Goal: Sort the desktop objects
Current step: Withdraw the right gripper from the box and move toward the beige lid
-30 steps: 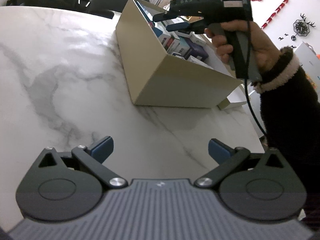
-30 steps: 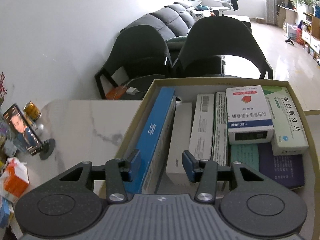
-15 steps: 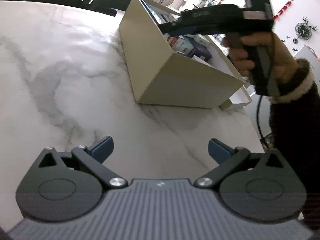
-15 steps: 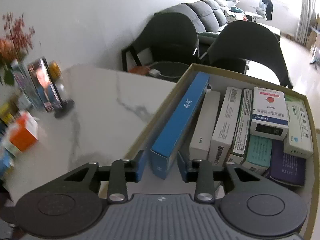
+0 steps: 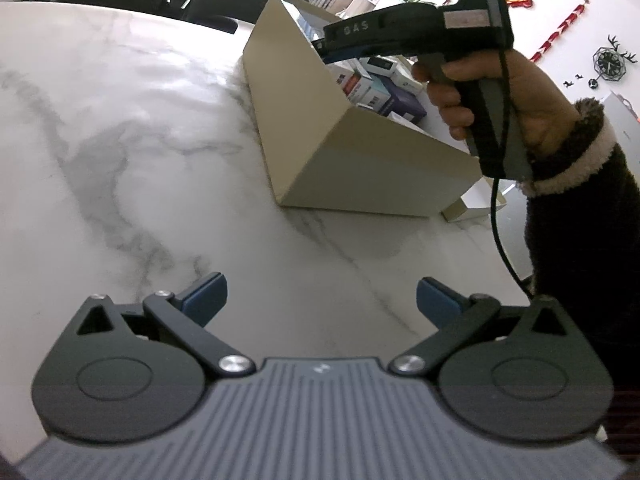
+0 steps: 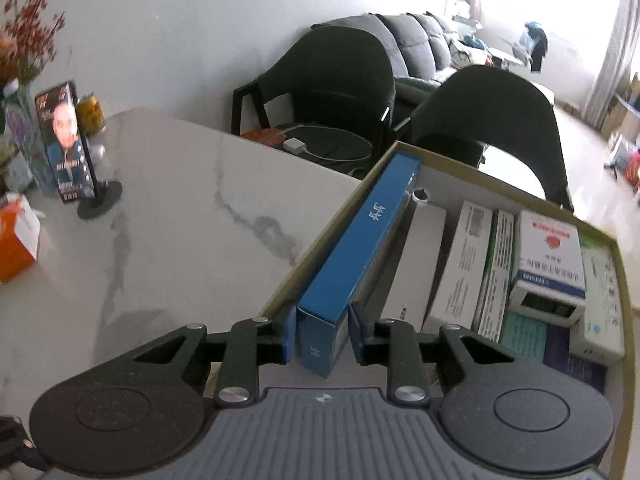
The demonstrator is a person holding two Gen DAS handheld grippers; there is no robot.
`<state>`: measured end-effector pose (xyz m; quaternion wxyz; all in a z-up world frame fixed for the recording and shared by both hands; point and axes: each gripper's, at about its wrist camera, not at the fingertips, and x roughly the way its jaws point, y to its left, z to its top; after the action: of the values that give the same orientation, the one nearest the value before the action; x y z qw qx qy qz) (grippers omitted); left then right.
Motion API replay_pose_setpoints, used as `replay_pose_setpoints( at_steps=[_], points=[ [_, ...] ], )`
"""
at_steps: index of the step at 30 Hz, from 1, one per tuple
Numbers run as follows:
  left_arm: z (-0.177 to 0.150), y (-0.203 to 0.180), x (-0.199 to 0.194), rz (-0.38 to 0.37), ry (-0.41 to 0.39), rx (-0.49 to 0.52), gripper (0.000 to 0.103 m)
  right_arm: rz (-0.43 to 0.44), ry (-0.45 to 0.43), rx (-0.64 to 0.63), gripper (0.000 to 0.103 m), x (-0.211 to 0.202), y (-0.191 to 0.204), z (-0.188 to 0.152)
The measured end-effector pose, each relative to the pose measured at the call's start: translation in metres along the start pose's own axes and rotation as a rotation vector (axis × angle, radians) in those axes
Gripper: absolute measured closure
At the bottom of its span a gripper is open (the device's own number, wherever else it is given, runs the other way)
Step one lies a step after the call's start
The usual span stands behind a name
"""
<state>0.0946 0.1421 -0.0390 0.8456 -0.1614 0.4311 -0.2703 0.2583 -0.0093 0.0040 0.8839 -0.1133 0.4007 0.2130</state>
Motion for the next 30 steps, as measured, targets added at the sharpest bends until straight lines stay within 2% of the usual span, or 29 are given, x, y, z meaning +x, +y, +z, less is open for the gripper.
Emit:
replay_pose_setpoints(
  at_steps=[6,12,16,24,30],
  points=[
    [0.004,-0.006,-0.002,-0.007,-0.008,0.022,0.0,-0.009,-0.015,0.053,0.064,-0.009,-0.011,-0.006],
    [0.007,-0.015,-0.002,-0.023,-0.019,0.046,0.0,-0.033,-0.064,0.118,0.054,-0.035,-0.024,-0.019],
    [0.008,-0.025,0.003,-0.032,-0.017,0.062,0.0,-0.072,-0.116,0.193,0.04,-0.058,-0.041,-0.03],
    [0.008,-0.043,0.014,-0.05,-0.021,0.072,0.0,-0.129,-0.181,0.315,0.036,-0.097,-0.074,-0.058],
    [0.007,-0.051,0.031,-0.04,-0.035,0.042,0.0,-0.172,-0.209,0.411,0.026,-0.123,-0.097,-0.087]
  ],
)
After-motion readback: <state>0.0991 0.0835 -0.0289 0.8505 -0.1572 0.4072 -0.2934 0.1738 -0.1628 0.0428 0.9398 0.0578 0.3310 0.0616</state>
